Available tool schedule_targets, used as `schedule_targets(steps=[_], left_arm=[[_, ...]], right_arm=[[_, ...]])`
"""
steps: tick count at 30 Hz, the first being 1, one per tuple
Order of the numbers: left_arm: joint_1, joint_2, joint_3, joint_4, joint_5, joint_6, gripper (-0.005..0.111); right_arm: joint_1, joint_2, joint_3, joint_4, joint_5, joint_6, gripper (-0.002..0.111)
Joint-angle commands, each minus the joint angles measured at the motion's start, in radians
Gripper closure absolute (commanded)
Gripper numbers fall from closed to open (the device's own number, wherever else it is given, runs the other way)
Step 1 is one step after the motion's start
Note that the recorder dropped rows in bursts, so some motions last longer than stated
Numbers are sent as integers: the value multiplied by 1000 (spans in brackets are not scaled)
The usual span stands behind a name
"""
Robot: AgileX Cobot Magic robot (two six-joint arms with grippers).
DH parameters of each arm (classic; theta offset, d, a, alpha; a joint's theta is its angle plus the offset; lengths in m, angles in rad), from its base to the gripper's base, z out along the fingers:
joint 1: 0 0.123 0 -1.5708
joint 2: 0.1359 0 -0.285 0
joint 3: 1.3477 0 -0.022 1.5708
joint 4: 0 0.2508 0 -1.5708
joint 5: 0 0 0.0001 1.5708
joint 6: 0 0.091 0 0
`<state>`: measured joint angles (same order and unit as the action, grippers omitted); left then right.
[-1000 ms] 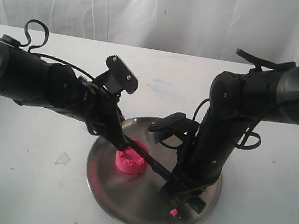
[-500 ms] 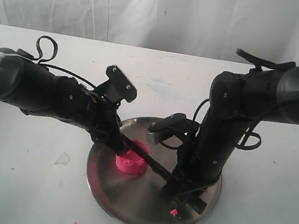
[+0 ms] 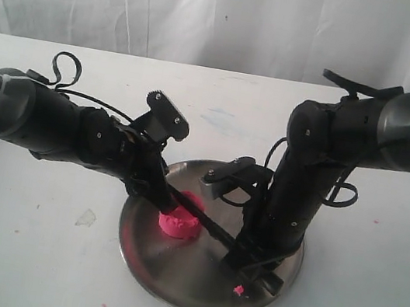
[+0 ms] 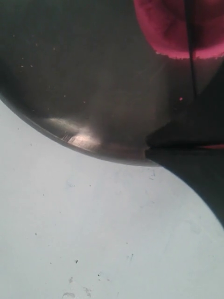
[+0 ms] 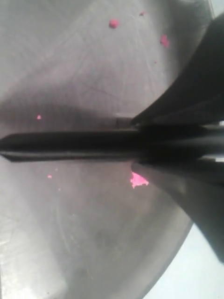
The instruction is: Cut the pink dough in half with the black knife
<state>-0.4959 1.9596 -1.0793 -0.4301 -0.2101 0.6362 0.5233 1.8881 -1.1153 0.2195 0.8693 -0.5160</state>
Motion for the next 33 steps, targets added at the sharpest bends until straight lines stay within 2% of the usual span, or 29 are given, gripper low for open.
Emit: schedule_targets(steps=[1,12,18,33], left_arm=[[-6,22,8,-11,68,-12,107],[-6,22,8,-8,83,-12,107],[-6,38,8,75,98,-10,107],[-6,101,8,75,106,-9,107]], right_arm=[[4,22,0,0,-62,1,108],[4,29,0,0,-90,1,108],[4,29,0,0,-90,1,108],[4,29,0,0,-94,1,108]])
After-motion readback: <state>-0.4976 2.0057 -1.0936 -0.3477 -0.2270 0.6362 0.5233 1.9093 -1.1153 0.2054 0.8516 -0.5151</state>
